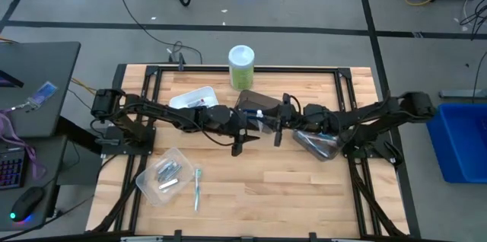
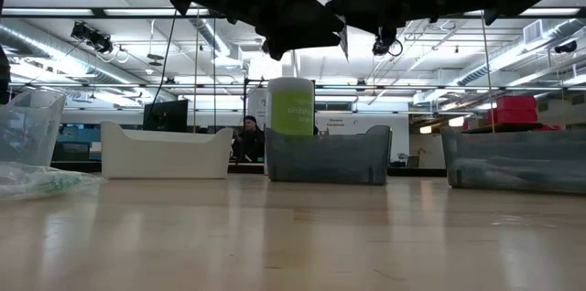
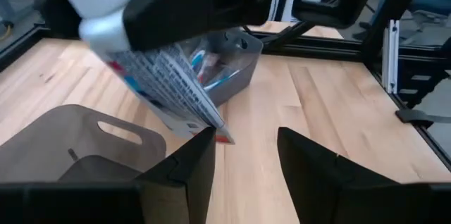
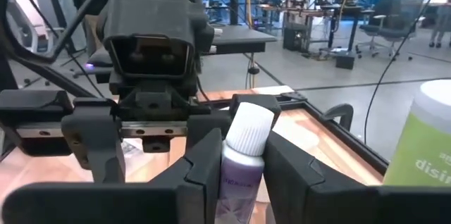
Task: Pick & Place Travel size toiletries
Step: Put the toothpaste into the white bin
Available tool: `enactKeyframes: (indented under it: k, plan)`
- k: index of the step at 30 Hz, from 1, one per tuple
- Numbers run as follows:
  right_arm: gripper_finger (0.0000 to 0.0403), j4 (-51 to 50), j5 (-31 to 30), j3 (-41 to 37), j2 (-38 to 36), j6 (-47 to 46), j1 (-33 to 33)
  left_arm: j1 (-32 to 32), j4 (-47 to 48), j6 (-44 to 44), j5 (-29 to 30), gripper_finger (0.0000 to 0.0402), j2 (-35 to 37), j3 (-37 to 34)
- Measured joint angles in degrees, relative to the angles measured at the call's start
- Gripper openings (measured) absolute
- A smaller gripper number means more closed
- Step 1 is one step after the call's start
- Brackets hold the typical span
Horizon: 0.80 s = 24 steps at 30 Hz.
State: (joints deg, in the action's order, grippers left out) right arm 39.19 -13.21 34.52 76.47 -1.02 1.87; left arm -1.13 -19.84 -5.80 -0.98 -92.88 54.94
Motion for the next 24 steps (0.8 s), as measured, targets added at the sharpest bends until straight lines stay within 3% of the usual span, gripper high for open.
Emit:
enactKeyframes:
  k: [10, 17, 24]
  plan:
    - [0.0096, 2.2, -0.2, 0.0, 1.1, 0.0, 0.0, 0.0, -0.2, -2.2, 4.3, 0.0163, 0.0, 0.0]
    - [0.0096, 2.2, -0.2, 0.0, 1.2, 0.5, -0.1, 0.0, -1.1, -4.6, 11.0, 0.0163, 0.0, 0.0]
    - [0.0095, 3.4, -0.7, 0.0, 1.2, 0.5, 0.0, 0.1, -3.8, -4.6, 11.7, 0.0163, 0.0, 0.0]
